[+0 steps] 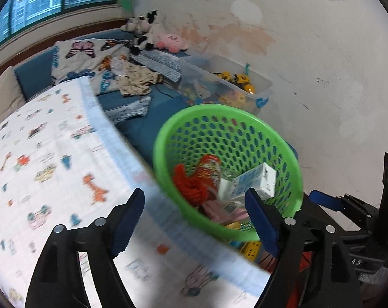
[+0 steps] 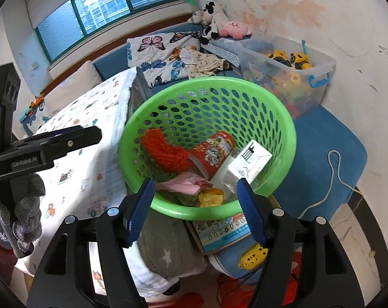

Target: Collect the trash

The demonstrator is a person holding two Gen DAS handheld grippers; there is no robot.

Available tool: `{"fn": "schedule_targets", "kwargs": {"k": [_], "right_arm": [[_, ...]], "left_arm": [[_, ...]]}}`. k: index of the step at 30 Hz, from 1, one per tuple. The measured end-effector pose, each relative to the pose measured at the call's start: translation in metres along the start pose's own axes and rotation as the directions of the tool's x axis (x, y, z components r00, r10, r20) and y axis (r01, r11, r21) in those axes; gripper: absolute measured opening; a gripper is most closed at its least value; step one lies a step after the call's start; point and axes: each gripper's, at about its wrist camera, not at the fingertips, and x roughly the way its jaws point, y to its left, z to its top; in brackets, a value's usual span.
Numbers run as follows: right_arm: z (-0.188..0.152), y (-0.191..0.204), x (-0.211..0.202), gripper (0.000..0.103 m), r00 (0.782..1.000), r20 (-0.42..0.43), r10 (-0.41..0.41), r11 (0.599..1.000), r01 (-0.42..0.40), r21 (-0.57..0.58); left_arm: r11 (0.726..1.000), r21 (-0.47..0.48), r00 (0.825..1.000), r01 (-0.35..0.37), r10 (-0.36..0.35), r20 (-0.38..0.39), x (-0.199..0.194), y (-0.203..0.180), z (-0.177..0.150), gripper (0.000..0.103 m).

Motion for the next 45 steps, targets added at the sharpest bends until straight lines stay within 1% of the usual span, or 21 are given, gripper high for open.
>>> {"fn": "schedule_targets", "kwargs": {"k": [2, 4, 6, 9, 13, 15, 21, 24, 31, 39, 45], "right_arm": [[0.0, 0.006, -0.002, 0.072, 1.0, 0.005, 0.005, 1.0, -0.005, -0.003], [0.0, 0.014, -0.004, 0.073, 1.0, 0.011, 0.009, 1.0, -0.008, -0.014], [0.0, 0.024, -0.005, 0.076, 1.0, 0.013, 0.004, 1.0, -0.004, -0.028], [-0.001, 0.036, -0.006, 0.077, 1.0, 0.014, 0.016, 0.999, -0.015, -0.041], [-0.001, 0.051, -0.005, 0.078, 1.0, 0.009, 0.022, 0.998, -0.022, -0.062], [0.0, 0.056, -0.005, 0.08, 1.0, 0.01, 0.029, 0.997, -0.028, -0.068], [-0.001, 0.079, -0.008, 0.085, 0.999, 0.015, 0.041, 0.994, -0.039, -0.106], [-0.003, 0.09, -0.008, 0.086, 0.999, 0.014, 0.048, 0.991, -0.046, -0.123], [-0.007, 0.115, -0.01, 0.089, 0.998, 0.012, 0.065, 0.983, -0.062, -0.172], [-0.012, 0.144, -0.015, 0.092, 0.996, 0.02, 0.087, 0.973, -0.081, -0.218], [-0.014, 0.158, -0.017, 0.094, 0.995, 0.017, 0.101, 0.968, -0.094, -0.234]], "left_arm": [[1.0, -0.01, 1.0, -0.025, 0.025, 0.01, -0.009, 0.009, -0.005, 0.083], [0.999, -0.02, 0.999, -0.043, 0.044, 0.027, -0.02, 0.016, -0.01, 0.084], [0.998, -0.031, 0.998, -0.056, 0.057, 0.038, -0.029, 0.023, -0.014, 0.087], [0.995, -0.039, 0.994, -0.089, 0.092, 0.061, -0.043, 0.032, -0.022, 0.088], [0.993, -0.049, 0.991, -0.11, 0.114, 0.074, -0.056, 0.039, -0.03, 0.089], [0.991, -0.057, 0.989, -0.12, 0.124, 0.079, -0.062, 0.042, -0.033, 0.092], [0.984, -0.09, 0.983, -0.151, 0.16, 0.095, -0.08, 0.053, -0.046, 0.093], [0.977, -0.113, 0.976, -0.181, 0.193, 0.105, -0.092, 0.06, -0.054, 0.093], [0.96, -0.168, 0.961, -0.223, 0.245, 0.128, -0.121, 0.077, -0.072, 0.095], [0.937, -0.238, 0.945, -0.257, 0.295, 0.14, -0.153, 0.099, -0.096, 0.095], [0.922, -0.27, 0.935, -0.276, 0.323, 0.147, -0.172, 0.11, -0.115, 0.095]]}}
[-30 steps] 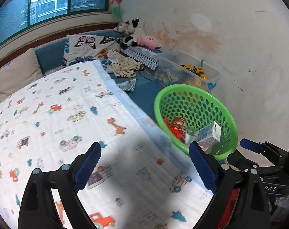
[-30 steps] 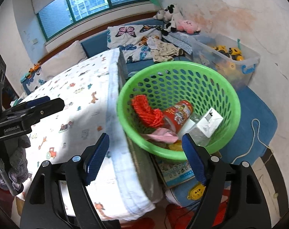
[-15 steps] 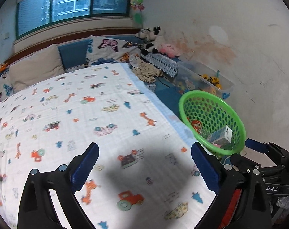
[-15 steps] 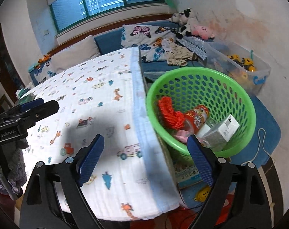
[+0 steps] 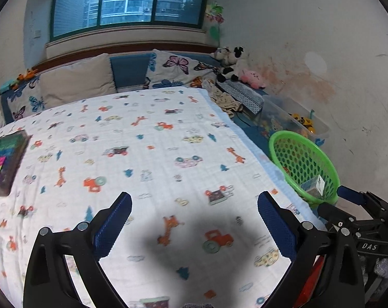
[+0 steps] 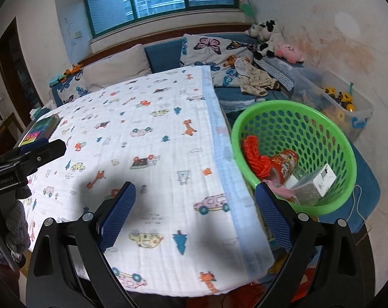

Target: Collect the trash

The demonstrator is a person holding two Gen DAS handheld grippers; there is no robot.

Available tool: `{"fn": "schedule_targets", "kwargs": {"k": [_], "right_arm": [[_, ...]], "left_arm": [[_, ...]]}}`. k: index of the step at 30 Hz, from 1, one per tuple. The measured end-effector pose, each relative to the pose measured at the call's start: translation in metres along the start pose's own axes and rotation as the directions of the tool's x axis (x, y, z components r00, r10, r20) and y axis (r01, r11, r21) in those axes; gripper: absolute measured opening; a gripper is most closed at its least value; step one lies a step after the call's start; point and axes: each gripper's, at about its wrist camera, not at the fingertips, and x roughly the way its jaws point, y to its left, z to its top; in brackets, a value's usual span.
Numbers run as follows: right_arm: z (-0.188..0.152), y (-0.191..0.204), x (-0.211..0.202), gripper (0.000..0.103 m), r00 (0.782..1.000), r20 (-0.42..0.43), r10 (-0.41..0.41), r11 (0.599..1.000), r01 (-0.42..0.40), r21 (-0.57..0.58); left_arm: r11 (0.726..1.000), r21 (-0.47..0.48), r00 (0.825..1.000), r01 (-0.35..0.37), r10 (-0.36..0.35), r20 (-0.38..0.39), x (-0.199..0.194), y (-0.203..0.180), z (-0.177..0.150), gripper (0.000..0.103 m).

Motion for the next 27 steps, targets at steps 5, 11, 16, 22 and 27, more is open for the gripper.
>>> {"fn": "schedule_targets", "kwargs": {"k": [5, 11, 16, 22, 27], "right_arm": [[0.0, 0.012, -0.003, 0.094, 1.0, 0.002, 0.014, 1.0, -0.013, -0.01], [-0.001, 0.024, -0.003, 0.096, 1.0, 0.001, 0.022, 0.999, -0.022, -0.033], [-0.002, 0.031, -0.003, 0.096, 1.0, 0.001, 0.026, 0.999, -0.026, -0.045], [-0.002, 0.035, -0.005, 0.096, 0.999, 0.006, 0.031, 0.998, -0.031, -0.047], [-0.002, 0.038, -0.01, 0.096, 0.999, 0.027, 0.034, 0.998, -0.033, -0.054]], "left_arm": [[0.999, -0.032, 1.0, -0.013, 0.013, 0.011, -0.014, 0.016, -0.009, 0.095], [0.997, -0.062, 0.998, -0.052, 0.053, 0.017, -0.029, 0.031, -0.021, 0.095], [0.995, -0.061, 0.996, -0.083, 0.085, 0.034, -0.039, 0.035, -0.029, 0.095], [0.994, -0.055, 0.994, -0.098, 0.1, 0.052, -0.046, 0.035, -0.035, 0.095], [0.992, -0.073, 0.992, -0.099, 0.104, 0.074, -0.051, 0.036, -0.036, 0.095]]}}
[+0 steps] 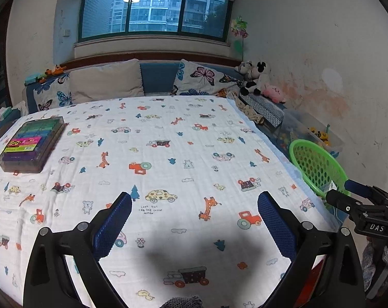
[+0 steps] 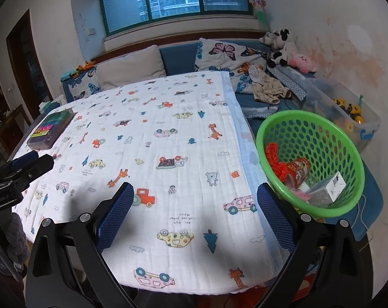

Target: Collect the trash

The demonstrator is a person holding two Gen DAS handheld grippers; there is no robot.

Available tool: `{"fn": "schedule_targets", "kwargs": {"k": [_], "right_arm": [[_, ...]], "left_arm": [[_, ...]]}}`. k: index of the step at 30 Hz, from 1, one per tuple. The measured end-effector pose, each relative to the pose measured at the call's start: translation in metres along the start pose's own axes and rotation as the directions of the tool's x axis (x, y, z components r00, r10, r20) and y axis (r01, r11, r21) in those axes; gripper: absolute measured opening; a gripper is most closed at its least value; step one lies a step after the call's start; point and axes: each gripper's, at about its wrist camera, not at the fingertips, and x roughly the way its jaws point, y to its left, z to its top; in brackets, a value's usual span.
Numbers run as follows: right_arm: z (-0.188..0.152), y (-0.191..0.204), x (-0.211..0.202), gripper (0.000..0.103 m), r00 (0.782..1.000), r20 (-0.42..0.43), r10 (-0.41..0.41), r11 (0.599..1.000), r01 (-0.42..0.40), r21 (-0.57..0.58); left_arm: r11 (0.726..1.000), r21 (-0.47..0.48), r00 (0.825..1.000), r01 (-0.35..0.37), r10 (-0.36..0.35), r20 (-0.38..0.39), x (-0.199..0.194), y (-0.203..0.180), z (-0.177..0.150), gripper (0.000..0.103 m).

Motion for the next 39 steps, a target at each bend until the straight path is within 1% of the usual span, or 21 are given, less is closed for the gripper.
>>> {"fn": "schedule_targets", "kwargs": {"k": [5, 15, 24, 39], "right_arm": [[0.001, 0.001, -0.003, 0.096, 1.0, 0.016, 0.001, 1.0, -0.001, 0.001], [0.002, 0.007, -0.01, 0.096, 0.999, 0.046, 0.013, 1.0, -0.013, -0.003], [0.004, 0.009, -0.016, 0.098, 0.997, 0.071, 0.022, 1.0, -0.022, -0.003], [0.005, 0.012, -0.018, 0.098, 0.997, 0.077, 0.032, 0.999, -0.032, -0.004]], "left_arm": [[0.999, 0.005, 0.998, -0.037, 0.037, 0.048, -0.01, 0.0, 0.001, 0.095], [0.998, 0.012, 0.992, -0.068, 0.067, 0.109, -0.026, -0.003, 0.003, 0.095], [0.996, 0.003, 0.986, -0.091, 0.09, 0.14, -0.033, -0.002, 0.002, 0.095], [0.994, -0.017, 0.983, -0.112, 0.113, 0.143, -0.037, 0.002, 0.002, 0.095]]}}
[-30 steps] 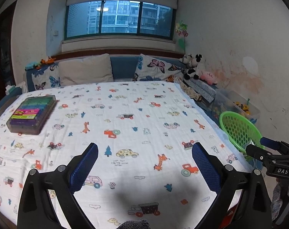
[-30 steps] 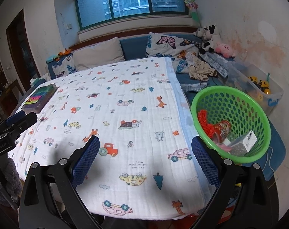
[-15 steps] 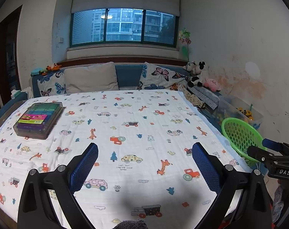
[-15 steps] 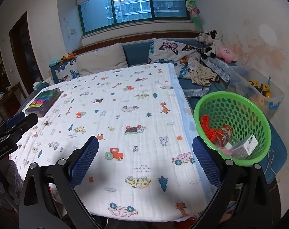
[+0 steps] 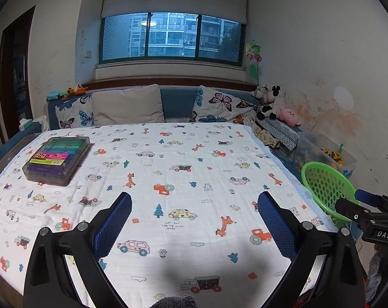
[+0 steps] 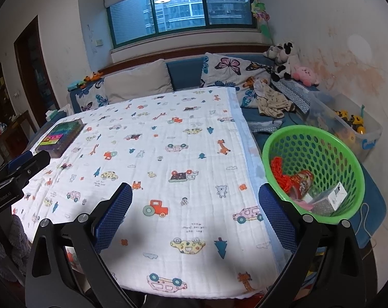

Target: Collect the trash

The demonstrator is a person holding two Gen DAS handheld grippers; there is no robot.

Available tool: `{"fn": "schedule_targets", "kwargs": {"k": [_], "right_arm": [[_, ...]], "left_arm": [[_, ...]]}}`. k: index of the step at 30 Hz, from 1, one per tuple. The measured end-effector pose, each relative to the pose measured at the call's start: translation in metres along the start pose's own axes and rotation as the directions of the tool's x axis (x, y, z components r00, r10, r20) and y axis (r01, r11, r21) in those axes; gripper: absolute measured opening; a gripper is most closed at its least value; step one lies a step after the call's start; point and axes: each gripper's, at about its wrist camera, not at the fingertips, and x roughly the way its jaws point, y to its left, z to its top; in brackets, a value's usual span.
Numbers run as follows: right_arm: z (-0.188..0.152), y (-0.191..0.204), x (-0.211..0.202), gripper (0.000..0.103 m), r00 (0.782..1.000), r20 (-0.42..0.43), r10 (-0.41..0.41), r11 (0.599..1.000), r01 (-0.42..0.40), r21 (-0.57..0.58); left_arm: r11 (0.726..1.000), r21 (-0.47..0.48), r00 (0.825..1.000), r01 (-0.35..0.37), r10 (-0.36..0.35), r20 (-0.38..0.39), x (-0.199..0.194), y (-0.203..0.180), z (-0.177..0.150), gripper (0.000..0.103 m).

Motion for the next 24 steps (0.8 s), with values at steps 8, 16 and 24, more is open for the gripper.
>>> {"fn": "schedule_targets", "kwargs": {"k": [8, 16, 24], "right_arm": [[0.0004, 0.0008, 0.0018, 0.098, 1.0, -0.004, 0.005, 1.0, -0.005, -0.001], [-0.001, 0.0003, 0.0029, 0.098, 1.0, -0.007, 0.007, 1.0, -0.007, -0.002], [-0.0015, 0.0003, 0.0033, 0.098, 1.0, -0.009, 0.009, 1.0, -0.009, -0.003]], "left_arm": [[1.0, -0.004, 1.0, 0.0, 0.0, -0.003, -0.0008, 0.0006, -0.0002, 0.095], [1.0, -0.003, 1.0, 0.0, 0.0, -0.008, 0.0002, 0.0019, 0.0009, 0.095], [1.0, -0.007, 1.0, 0.0, -0.001, -0.016, 0.0034, 0.0032, -0.0016, 0.095]]}}
